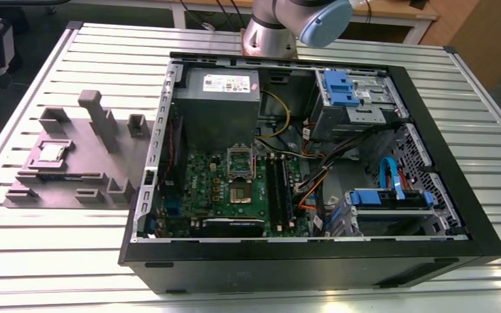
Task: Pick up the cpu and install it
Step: 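Pick up the cpu and move it towards the insertion slot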
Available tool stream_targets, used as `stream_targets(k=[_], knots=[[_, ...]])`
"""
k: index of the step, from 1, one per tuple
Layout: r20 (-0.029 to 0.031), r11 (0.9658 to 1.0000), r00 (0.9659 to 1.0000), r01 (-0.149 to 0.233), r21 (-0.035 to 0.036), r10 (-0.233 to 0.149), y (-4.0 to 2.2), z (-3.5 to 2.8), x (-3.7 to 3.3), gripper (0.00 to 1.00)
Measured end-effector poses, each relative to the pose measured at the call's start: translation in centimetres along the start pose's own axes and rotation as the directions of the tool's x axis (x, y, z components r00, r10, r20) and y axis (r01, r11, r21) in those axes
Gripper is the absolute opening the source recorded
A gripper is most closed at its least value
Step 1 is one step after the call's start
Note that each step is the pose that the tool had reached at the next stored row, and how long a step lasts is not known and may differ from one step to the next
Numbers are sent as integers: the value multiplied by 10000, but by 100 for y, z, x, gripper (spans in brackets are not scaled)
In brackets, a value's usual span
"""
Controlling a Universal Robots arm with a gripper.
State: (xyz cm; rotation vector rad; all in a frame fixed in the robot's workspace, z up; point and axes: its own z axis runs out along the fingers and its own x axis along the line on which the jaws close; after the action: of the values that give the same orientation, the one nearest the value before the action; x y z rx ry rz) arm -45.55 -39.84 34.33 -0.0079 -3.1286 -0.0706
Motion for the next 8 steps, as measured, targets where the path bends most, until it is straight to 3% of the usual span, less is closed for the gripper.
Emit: stream_targets(k=[8], knots=[[0,10000,10000,0,0,0,-1,15,0,42]])
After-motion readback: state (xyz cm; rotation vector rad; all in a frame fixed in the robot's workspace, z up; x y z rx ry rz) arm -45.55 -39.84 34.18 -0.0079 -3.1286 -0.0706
